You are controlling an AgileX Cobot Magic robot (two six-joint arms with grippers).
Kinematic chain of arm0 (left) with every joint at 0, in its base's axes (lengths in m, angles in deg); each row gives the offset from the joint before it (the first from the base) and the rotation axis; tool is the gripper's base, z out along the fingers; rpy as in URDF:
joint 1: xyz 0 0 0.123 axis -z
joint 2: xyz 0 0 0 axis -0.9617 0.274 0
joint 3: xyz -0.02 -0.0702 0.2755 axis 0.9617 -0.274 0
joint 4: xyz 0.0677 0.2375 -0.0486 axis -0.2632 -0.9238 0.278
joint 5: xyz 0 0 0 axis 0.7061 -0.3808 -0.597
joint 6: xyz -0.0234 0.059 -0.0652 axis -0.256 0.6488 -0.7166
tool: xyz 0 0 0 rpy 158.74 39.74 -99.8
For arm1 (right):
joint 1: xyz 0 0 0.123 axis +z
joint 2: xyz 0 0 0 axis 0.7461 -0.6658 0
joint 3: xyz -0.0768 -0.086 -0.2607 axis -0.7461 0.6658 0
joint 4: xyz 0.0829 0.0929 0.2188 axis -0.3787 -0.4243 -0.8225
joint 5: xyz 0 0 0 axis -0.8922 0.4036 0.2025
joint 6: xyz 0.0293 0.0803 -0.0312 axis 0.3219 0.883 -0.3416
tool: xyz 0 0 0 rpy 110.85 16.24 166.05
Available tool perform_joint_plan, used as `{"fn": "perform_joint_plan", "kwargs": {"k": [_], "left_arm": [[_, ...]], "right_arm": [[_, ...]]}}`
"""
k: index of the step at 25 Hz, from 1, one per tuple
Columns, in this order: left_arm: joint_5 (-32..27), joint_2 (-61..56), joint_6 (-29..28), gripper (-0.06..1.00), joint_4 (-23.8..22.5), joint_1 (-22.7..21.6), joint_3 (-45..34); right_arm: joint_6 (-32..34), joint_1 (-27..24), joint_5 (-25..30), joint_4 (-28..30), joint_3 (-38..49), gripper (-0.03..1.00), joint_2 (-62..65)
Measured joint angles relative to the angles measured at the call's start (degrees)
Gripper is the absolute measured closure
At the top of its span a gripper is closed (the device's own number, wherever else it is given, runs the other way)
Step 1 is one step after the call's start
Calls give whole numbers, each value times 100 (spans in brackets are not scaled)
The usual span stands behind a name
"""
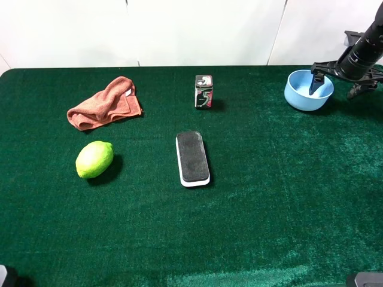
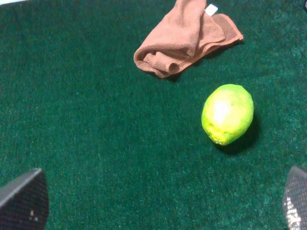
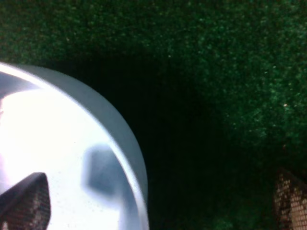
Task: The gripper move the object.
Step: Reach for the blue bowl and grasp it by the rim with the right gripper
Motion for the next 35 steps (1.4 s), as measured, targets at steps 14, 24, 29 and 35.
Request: {"fn": "perform_joint_plan", "kwargs": {"k": [14, 24, 29, 35], "left_arm": [[0, 0, 0, -5, 0, 0, 0], [0, 0, 0, -5, 0, 0, 0], [0, 0, 0, -5, 0, 0, 0], [0, 0, 0, -5, 0, 0, 0]], "right_arm": [[-28, 0, 152, -34, 0, 57, -43], [-38, 0, 218, -41, 0, 99, -43], [-38, 0, 229, -53, 0, 100, -43], [-43, 0, 234, -50, 0, 100, -43]]}}
